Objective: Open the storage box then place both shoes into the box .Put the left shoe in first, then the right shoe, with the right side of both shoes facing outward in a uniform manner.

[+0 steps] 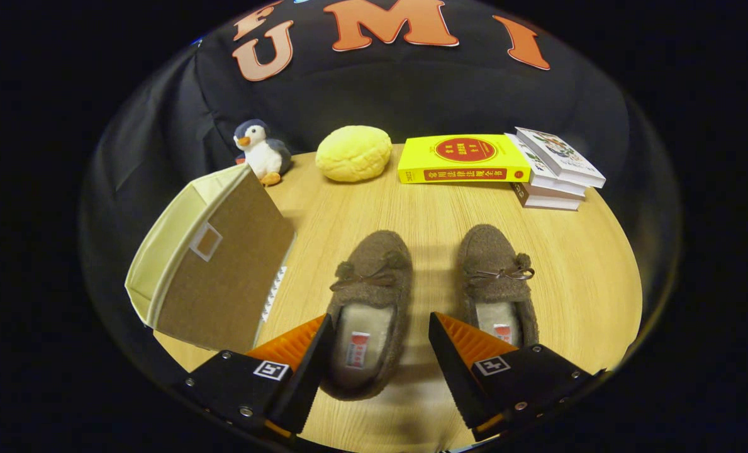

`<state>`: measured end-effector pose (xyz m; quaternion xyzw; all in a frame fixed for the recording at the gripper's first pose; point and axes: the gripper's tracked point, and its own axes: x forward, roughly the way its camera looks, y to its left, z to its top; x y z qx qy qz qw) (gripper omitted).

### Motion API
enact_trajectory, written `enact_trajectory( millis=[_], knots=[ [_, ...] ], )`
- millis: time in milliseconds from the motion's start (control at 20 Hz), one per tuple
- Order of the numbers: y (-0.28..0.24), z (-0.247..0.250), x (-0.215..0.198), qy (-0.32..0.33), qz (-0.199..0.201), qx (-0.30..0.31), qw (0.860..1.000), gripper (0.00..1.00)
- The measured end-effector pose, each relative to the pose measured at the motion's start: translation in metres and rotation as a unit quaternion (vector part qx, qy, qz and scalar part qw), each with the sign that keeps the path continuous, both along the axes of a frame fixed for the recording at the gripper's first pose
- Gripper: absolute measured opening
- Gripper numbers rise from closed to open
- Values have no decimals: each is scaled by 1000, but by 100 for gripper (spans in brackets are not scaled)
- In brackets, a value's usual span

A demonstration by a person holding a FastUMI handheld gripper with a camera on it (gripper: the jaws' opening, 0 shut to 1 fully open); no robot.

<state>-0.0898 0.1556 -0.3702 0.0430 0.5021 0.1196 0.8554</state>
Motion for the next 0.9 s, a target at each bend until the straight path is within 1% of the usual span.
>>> enact_trajectory(
  millis=[100, 200, 400, 450, 500, 550, 600, 650, 700, 800, 850, 900],
  knots=[
    [2, -14, 1, 13, 4, 0, 1000, 89],
    [0, -25, 8, 19, 1, -5, 1000, 83],
    [3, -48, 19, 40, -6, -7, 999, 68],
    [4, -55, 20, 49, -9, -6, 999, 60],
    [7, -58, 21, 57, -13, 4, 998, 56],
    [10, -59, 22, 64, -21, 16, 998, 47],
    [11, -59, 25, 66, -30, 23, 997, 43],
    [11, -61, 26, 68, -35, 28, 997, 36],
    [12, -63, 27, 72, -38, 33, 996, 34],
    [8, -62, 27, 82, -55, 40, 994, 24],
    [6, -61, 27, 88, -68, 44, 993, 14],
    [6, -58, 28, 91, -77, 48, 992, 8]
  ],
)
